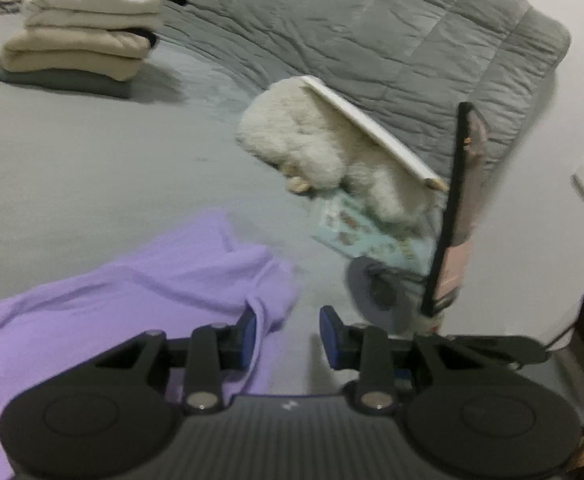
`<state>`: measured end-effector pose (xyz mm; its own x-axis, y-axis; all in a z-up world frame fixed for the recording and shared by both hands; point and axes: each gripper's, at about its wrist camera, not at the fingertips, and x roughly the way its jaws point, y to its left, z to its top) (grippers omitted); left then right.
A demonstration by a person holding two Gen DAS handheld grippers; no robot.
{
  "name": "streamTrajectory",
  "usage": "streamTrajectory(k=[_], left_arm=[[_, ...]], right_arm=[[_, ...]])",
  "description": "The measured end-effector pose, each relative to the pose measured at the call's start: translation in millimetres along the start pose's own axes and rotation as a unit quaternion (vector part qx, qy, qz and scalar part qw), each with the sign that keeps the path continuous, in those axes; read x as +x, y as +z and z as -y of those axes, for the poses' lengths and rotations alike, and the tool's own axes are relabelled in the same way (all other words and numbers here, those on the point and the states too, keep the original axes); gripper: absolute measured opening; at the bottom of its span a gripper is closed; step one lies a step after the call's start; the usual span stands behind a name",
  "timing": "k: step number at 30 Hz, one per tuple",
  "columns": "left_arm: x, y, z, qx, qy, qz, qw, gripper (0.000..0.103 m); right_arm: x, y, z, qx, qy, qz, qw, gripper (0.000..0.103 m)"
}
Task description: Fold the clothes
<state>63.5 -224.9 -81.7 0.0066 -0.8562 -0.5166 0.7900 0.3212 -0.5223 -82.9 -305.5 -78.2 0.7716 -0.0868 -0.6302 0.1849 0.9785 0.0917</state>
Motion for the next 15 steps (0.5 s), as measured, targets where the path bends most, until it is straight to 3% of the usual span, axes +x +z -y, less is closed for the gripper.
streamTrajectory(k=[4, 7, 9, 15], left_arm=[[7.5, 3.7, 12.7, 0.001, -0.072, -0.025, 0.9971, 0.033], [1.8, 7.0, 19.5, 0.007, -0.082, -0.013, 0.9965, 0.033], [-4.5, 10.7, 17.5, 0.01, -0.061, -0.001, 0.9981, 0.033], [-9.8, 23.5, 1.5, 0.027, 0.058, 0.015, 0.9978, 0.033]], right_arm=[[-0.6, 0.4, -0.5, -0.004, 0.005, -0.001, 1.0, 0.035], [-2.1, -0.9, -1.2, -0.005, 0.008, -0.001, 1.0, 0.035], [-2.7, -0.3, -0.9, 0.0, 0.01, 0.001, 1.0, 0.035], [3.6, 6.3, -2.7, 0.03, 0.013, 0.015, 0.999, 0.035]])
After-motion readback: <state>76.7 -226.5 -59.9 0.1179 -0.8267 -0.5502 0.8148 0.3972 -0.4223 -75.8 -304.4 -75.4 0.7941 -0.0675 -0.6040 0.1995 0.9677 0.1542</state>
